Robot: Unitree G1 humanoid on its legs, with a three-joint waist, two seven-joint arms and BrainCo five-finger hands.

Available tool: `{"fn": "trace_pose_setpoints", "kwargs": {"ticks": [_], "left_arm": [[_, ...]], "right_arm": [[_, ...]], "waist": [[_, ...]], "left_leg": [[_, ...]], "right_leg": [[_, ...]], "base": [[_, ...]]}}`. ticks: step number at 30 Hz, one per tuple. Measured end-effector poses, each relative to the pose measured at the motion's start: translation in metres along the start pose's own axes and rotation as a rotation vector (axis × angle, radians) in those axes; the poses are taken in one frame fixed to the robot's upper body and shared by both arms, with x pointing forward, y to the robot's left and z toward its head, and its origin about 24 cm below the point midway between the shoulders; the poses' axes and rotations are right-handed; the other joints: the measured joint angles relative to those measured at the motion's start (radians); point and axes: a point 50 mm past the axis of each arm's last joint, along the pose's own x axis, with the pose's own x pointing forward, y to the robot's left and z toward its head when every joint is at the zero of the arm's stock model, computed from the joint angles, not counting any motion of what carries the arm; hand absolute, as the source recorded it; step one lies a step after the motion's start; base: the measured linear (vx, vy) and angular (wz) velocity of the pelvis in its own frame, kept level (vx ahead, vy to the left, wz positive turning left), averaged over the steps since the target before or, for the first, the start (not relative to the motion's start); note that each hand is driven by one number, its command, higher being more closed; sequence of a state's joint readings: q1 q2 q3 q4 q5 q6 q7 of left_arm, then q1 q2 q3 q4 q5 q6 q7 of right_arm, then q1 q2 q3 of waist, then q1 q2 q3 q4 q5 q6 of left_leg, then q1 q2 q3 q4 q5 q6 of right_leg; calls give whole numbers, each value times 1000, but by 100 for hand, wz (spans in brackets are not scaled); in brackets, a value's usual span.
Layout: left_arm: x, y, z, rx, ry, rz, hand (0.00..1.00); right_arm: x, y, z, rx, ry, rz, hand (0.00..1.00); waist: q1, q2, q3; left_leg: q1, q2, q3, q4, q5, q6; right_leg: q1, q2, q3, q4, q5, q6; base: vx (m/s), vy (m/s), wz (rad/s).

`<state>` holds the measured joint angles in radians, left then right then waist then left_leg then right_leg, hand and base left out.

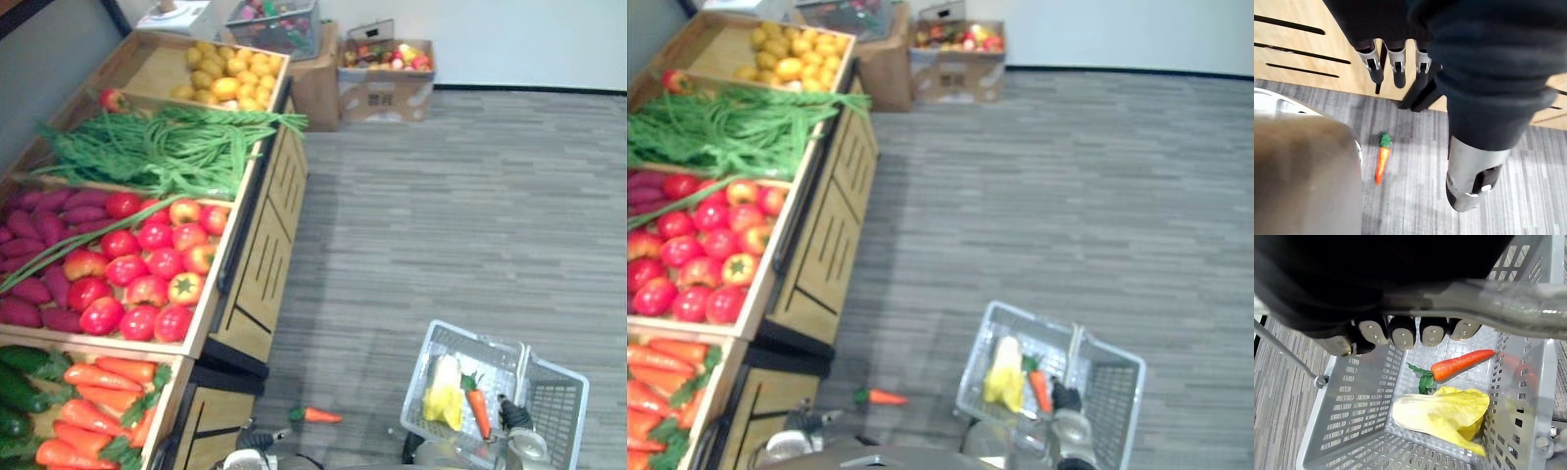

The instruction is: Pick vegetable in the basket

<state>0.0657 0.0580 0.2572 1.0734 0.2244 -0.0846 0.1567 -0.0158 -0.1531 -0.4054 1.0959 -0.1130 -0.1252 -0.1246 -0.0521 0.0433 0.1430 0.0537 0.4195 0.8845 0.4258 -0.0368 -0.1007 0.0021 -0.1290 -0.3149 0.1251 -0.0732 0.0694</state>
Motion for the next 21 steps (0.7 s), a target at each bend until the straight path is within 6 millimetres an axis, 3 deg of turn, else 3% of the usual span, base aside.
{"fn": "trace_pose_setpoints", "kwargs": {"ticks": [1, 2, 3, 5, 7, 8, 10, 13, 17, 21], "left_arm": [[0, 0, 0, -1, -1, 0, 0], [0, -1, 0, -7, -4, 1, 0], [-1, -2, 0, -8, -2, 1, 0], [-2, -2, -7, -17, 19, 13, 0], [-2, 3, -6, -17, 13, 28, 0], [0, 11, -4, -17, 4, 53, 0], [-1, 14, -6, -31, 9, 73, 0], [-1, 11, -8, -25, 12, 70, 0], [-3, 1, -8, -34, 14, 47, 0], [-3, 0, -8, -31, 13, 44, 0]], "right_arm": [[0, 2, 0, 1, 0, 6, 100], [1, 0, 4, -2, -16, 1, 100], [2, -1, 7, -9, -26, 0, 100], [4, -5, 13, -18, -42, -7, 100], [3, -2, 9, -13, -33, -2, 100], [2, 1, 8, -4, -28, 5, 100], [1, 7, 8, 6, -34, 15, 100], [0, 6, 7, 7, -37, 11, 100], [-1, -1, 2, 9, -30, -6, 100], [-1, 3, 6, 4, -44, 3, 100]], "waist": [[5, -19, 11], [17, -21, 11], [29, -10, 15], [30, 3, 23], [30, -17, 25], [34, -44, 39], [36, -60, 44], [41, -47, 37], [55, 1, 5], [71, -6, -1]], "left_leg": [[-32, -18, -111, 31, -1, 8], [-42, -121, -307, -57, -56, -17], [-38, -194, -446, -155, -62, -18], [-8, -239, -562, -247, -35, -14], [-16, -258, -611, -218, -35, -14], [-24, -273, -656, -190, -38, -14], [-39, -284, -707, -160, -57, -13], [-39, -284, -704, -156, -101, -7], [-23, -269, -703, -228, -183, -15], [-14, -280, -695, -282, -182, -15]], "right_leg": [[7, -20, 40, -3, 0, 0], [-4, -44, 111, -12, 0, 1], [-19, -43, 173, -29, 6, 10], [-34, -5, 258, -49, 26, 38], [-32, -17, 283, -75, 30, 45], [-34, -24, 314, -89, 38, 42], [-44, -28, 341, -105, 43, 46], [-51, -28, 355, -109, 57, 54], [-56, -12, 343, -125, 92, 92], [-69, -20, 341, -123, 101, 96]], "base": [[-36, 22, -88], [-29, 109, -138], [-31, 168, -139], [-47, 167, -130], [-61, 77, -65], [-90, 57, -49], [-88, 71, -44], [-55, 130, -18], [0, 108, 10], [3, 53, 0]]}}
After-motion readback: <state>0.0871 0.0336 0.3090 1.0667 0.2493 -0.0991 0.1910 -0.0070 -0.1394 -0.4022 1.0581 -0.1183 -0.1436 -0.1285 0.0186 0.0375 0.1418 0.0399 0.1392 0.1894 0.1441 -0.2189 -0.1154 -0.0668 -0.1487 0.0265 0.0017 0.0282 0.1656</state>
